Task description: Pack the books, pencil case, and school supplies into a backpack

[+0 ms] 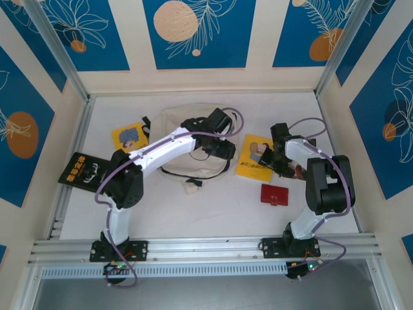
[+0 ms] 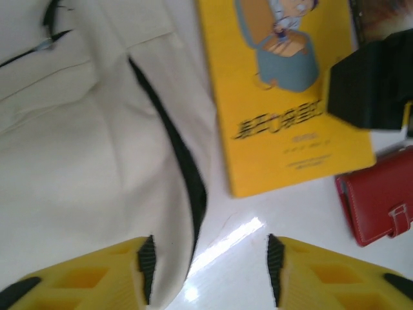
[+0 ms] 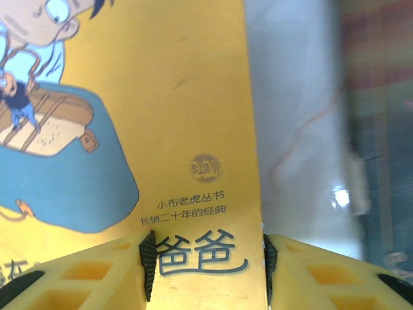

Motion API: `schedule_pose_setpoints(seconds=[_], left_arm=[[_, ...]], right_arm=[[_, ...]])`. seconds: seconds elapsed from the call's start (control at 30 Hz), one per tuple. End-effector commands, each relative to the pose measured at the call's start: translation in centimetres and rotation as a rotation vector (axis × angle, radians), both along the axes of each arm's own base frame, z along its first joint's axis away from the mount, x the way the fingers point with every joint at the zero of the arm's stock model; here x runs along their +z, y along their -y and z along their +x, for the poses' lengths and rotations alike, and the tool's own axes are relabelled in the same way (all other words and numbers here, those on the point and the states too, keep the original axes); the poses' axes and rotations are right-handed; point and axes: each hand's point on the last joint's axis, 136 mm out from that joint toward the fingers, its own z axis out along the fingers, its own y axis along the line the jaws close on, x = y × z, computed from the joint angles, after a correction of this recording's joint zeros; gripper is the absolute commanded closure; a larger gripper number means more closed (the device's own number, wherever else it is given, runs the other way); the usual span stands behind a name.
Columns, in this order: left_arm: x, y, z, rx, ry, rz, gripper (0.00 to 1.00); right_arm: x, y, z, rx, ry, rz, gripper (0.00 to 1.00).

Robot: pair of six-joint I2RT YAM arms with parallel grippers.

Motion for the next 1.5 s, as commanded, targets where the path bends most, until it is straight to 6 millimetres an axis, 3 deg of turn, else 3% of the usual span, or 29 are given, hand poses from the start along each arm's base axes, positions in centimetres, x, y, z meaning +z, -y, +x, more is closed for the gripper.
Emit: schedule_pose_setpoints(seconds=[0.0, 0.17, 0.27, 0.4, 0.83, 1.1, 1.3, 1.47], left_arm=[[-1.6, 2.7, 0.1, 0.003, -0.041, -0.033, 0.54], [-3.8, 5.5, 0.8, -0.009, -0.037, 0.008, 0.57], [-5.3, 5.2, 1.8, 0.074, -0.019, 0.105, 0.64], [-5.9, 6.9, 2.3, 0.089, 0.01, 0.104, 0.69], [-12.0, 7.7, 0.3, 0.018, -0.069, 0.185, 0.83], [-15.3, 7.1, -1.4, 0.012, -0.126, 0.247, 0.86], [-15.3, 7.0, -1.5, 0.01, -0.123, 0.247, 0.87], [-13.2, 7.6, -0.9, -0.008, -0.099, 0.205, 0.84]], right_arm=[[-0.7, -2.5, -0.9, 0.063, -0.044, 0.086, 0.52], [-0.4, -1.6, -0.3, 0.013, -0.03, 0.097, 0.5], [-0.3, -1.2, 0.2, -0.01, -0.019, 0.132, 0.48], [-0.5, -0.6, 0.6, -0.032, -0.02, 0.163, 0.49], [-0.7, -0.7, 1.0, -0.023, -0.029, 0.193, 0.61], [3.7, -3.7, 2.1, 0.048, 0.09, 0.359, 0.72], [4.1, -3.4, 1.9, 0.03, 0.094, 0.348, 0.87], [3.8, -2.4, 1.5, -0.005, 0.111, 0.291, 1.0]])
